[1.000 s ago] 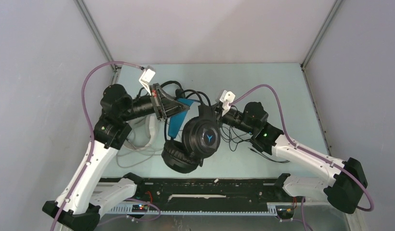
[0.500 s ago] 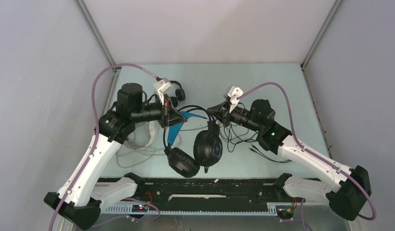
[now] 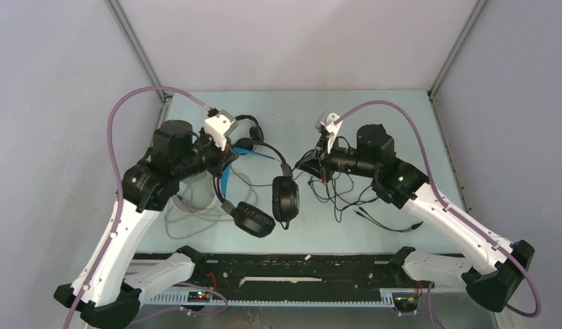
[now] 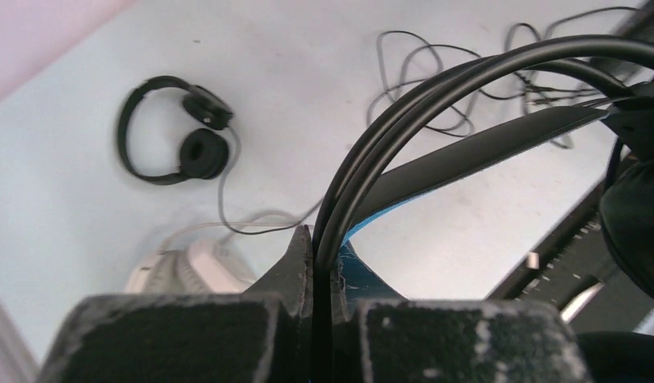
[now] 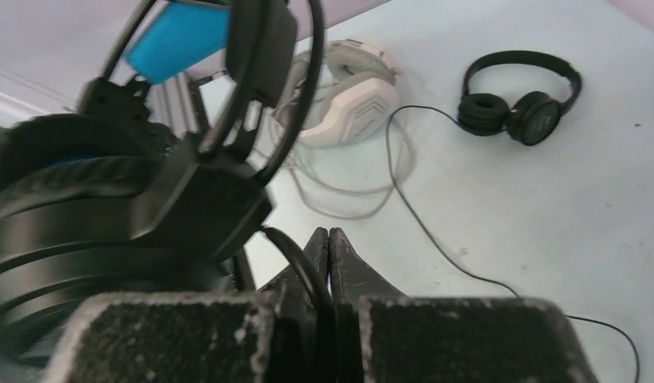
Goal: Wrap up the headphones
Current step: Wrap the headphones cable around the headphones.
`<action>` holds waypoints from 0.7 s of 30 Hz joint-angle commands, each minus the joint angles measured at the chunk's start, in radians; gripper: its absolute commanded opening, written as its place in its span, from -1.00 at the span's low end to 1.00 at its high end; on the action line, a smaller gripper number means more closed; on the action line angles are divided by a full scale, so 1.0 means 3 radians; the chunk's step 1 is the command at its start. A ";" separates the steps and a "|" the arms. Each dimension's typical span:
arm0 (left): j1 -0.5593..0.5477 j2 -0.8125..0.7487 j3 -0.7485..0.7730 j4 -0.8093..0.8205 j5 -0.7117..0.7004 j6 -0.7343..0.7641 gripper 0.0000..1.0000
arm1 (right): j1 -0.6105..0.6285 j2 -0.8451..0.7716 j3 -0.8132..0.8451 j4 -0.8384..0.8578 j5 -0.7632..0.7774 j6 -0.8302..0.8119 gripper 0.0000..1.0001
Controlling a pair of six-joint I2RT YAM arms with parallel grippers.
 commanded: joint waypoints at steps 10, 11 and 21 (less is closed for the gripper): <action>-0.0259 -0.0150 -0.0099 0.0398 -0.1498 0.0516 -1.00 | 0.0012 0.0102 0.0523 -0.0020 -0.0587 0.1021 -1.00; -0.0278 -0.0172 -0.0143 0.0464 -0.1522 0.0529 -1.00 | 0.0001 0.0117 0.0525 0.0046 -0.0603 0.1138 -1.00; -0.0358 -0.0473 -0.0710 0.1290 -0.1048 0.0996 -1.00 | -0.0173 0.0181 0.0526 0.0327 -0.0826 0.2140 -1.00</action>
